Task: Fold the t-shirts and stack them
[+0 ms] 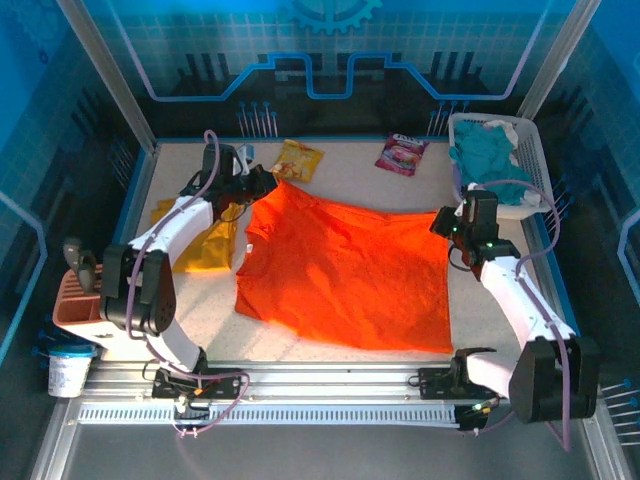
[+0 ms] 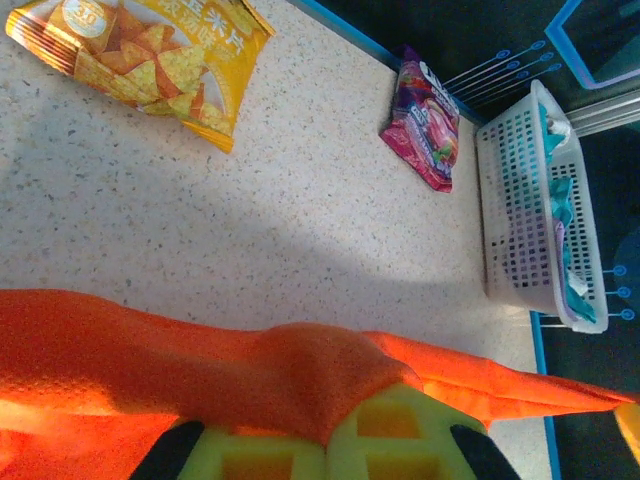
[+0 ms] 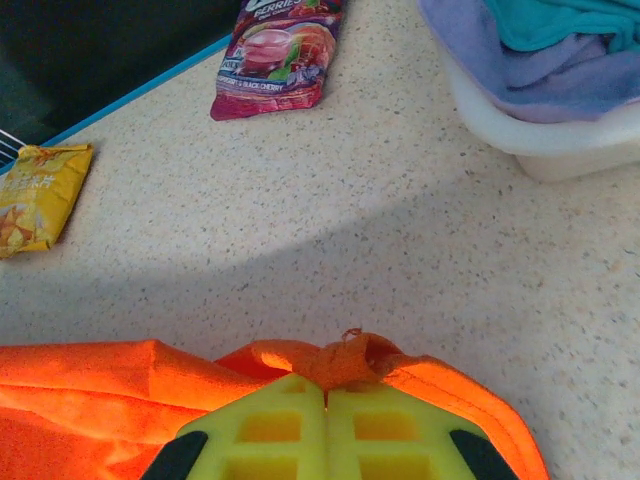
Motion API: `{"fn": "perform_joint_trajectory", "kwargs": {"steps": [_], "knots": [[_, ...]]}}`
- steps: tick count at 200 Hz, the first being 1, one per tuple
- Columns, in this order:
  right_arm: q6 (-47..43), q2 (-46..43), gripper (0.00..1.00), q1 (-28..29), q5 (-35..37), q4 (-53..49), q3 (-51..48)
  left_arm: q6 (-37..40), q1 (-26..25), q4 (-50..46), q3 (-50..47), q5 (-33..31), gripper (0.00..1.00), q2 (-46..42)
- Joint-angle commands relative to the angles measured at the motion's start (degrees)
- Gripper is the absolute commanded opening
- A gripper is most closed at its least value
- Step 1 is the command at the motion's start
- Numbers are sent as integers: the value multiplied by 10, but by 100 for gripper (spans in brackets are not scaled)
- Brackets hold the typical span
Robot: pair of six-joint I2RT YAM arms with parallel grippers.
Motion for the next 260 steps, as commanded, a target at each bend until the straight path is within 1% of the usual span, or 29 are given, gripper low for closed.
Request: {"fn": "perform_joint_trajectory", "kwargs": {"steps": [1, 36, 79, 105, 149, 176, 189, 235, 260], "knots": [[-16, 15, 0, -19, -31, 77, -8, -2, 4, 26, 22, 33, 0, -4], [-16, 5, 0, -42, -67, 66, -30, 33, 5, 26, -26, 32, 0, -39], [-25, -26, 0, -52, -94, 8, -52, 51, 6, 7, -105, 31, 0, -92], [-24, -34, 0, -55, -95, -23, -68, 39, 11, -11, -143, 29, 0, -116], [-11, -43, 0, -73, -93, -83, -89, -22, 11, -26, -215, 34, 0, -158], [-7, -35, 0, -83, -97, -119, -92, -35, 11, -60, -235, 34, 0, -181], [-6, -26, 0, -91, -94, -136, -94, -35, 11, -74, -245, 24, 0, -192], [-16, 0, 0, -113, -127, -135, -113, -29, 12, -128, -257, 24, 0, -201], [-14, 4, 0, -114, -131, -128, -119, -31, 12, -125, -282, 26, 0, -207]]}}
